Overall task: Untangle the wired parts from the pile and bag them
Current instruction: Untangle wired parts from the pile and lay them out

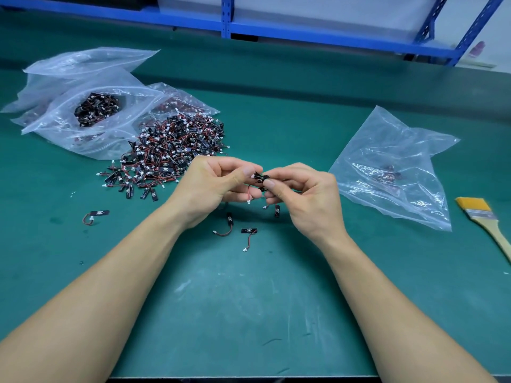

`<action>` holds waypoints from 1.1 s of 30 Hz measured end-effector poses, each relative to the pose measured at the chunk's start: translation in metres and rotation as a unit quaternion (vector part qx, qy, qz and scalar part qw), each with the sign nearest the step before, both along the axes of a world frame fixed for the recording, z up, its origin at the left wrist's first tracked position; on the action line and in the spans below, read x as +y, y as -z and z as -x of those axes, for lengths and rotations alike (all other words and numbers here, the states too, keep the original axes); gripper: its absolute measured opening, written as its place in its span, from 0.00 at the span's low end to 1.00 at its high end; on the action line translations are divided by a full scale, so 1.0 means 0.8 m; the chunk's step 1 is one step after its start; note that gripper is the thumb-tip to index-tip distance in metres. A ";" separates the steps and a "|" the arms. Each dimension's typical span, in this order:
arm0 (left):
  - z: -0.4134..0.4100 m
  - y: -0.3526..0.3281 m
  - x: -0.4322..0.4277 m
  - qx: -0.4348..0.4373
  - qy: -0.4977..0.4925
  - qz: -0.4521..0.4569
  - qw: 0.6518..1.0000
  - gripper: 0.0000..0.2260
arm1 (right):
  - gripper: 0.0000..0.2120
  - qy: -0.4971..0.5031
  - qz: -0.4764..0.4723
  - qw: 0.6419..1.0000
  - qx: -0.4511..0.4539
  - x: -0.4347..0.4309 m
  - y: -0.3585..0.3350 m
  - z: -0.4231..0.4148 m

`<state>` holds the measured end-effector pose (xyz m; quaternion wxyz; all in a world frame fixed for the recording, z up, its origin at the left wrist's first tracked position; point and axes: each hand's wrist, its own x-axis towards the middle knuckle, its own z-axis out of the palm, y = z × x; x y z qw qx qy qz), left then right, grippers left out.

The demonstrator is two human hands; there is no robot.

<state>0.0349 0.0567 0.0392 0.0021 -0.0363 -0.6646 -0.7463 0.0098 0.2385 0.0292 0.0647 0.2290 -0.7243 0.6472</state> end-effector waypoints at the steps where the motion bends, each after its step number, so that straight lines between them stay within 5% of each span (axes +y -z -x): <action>1: 0.000 0.000 0.000 -0.003 -0.001 -0.004 1.000 0.07 | 0.09 0.000 0.002 1.000 -0.005 0.000 -0.001 0.000; 19: 0.007 0.000 -0.009 -0.009 -0.084 0.023 0.996 0.07 | 0.10 0.013 0.074 0.994 -0.076 0.003 -0.007 -0.001; 24: 0.015 -0.002 -0.022 0.014 -0.180 0.017 0.983 0.05 | 0.06 0.032 0.115 0.984 -0.130 0.007 -0.013 0.000; 28: 0.023 0.003 -0.056 0.084 -0.318 0.120 0.937 0.04 | 0.04 0.031 0.144 0.970 -0.193 0.012 -0.015 0.002; 33: 0.025 0.012 -0.096 0.140 -0.373 0.405 0.823 0.11 | 0.03 0.023 0.146 0.963 -0.225 0.014 -0.015 0.004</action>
